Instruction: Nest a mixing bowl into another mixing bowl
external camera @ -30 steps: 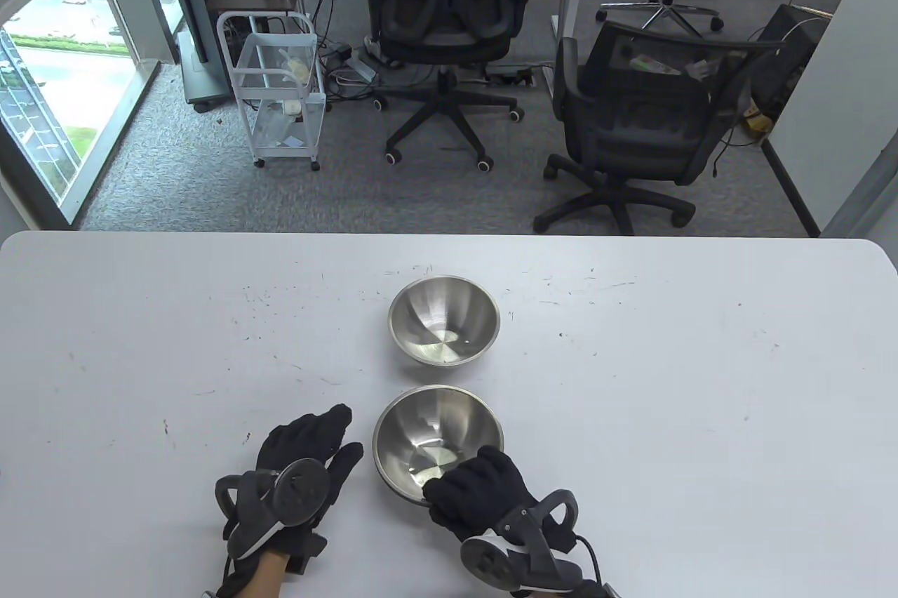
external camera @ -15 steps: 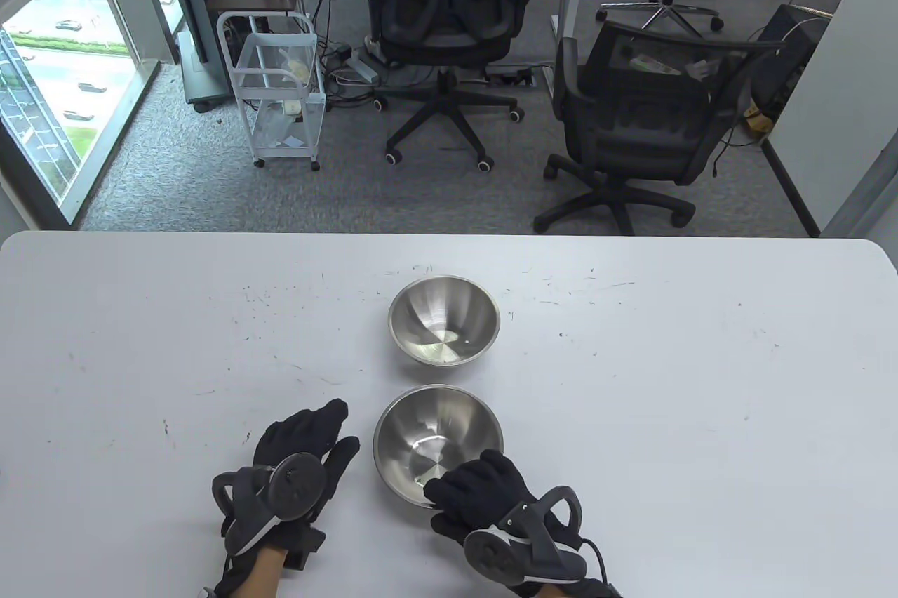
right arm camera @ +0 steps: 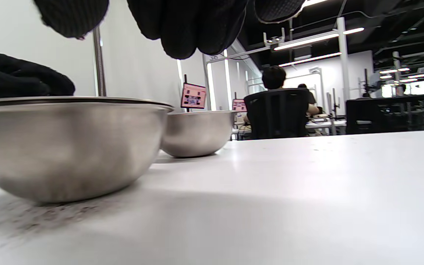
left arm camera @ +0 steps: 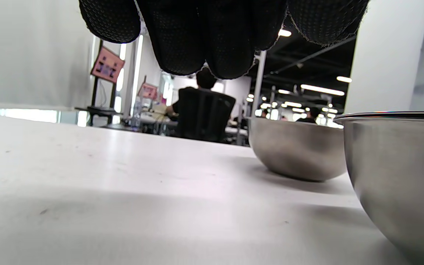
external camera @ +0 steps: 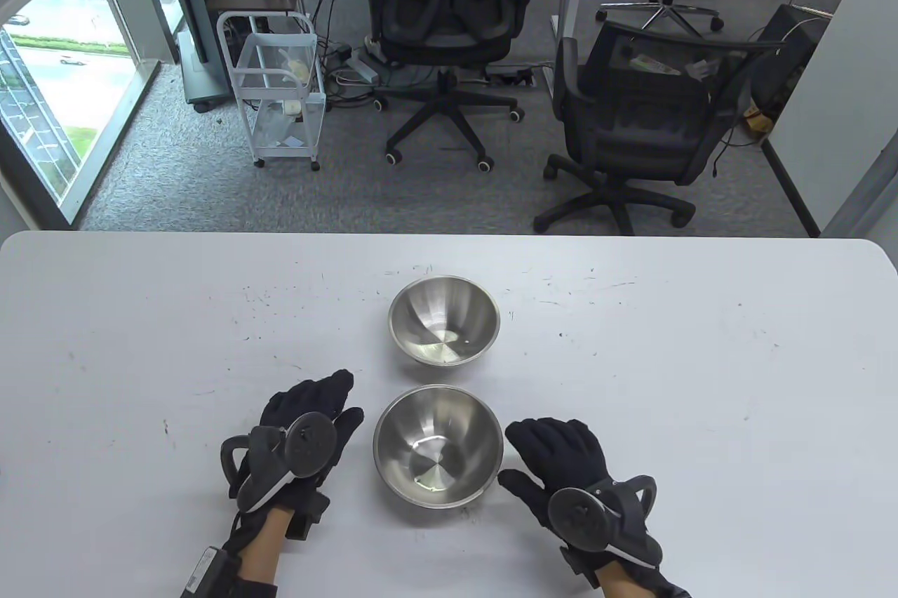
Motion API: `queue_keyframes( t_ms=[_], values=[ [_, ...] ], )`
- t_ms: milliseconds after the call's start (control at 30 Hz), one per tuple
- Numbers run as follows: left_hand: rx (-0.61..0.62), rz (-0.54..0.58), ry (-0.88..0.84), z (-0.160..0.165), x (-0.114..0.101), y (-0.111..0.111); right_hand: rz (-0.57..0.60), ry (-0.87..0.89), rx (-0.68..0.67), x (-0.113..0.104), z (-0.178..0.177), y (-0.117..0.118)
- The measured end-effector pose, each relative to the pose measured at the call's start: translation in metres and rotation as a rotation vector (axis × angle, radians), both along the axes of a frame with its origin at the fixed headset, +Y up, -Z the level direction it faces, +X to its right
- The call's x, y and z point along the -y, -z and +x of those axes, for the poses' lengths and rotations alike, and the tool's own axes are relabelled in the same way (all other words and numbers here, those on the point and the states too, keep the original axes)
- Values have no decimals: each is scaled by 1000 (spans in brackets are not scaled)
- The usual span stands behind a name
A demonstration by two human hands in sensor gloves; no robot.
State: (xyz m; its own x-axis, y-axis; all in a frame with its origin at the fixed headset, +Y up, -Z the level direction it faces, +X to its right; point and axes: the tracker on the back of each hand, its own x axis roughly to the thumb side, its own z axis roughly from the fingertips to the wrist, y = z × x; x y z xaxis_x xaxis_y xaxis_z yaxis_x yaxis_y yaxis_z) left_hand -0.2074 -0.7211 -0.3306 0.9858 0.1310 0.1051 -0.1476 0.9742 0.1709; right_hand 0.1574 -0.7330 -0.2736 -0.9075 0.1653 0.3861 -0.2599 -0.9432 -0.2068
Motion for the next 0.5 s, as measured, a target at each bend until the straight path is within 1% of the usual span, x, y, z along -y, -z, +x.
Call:
queue_keyframes(
  t_ms=[100,267,367,500],
  values=[
    [10,-8,51,7,-2,14,-9,13,58,1,15,6],
    [26,-21,71,19,-4,34,-43,46,154,6,38,14],
    [40,-15,98,28,-5,44,-86,76,178,10,48,19],
    [59,-10,152,41,-6,57,-105,85,185,14,50,22]
  ],
)
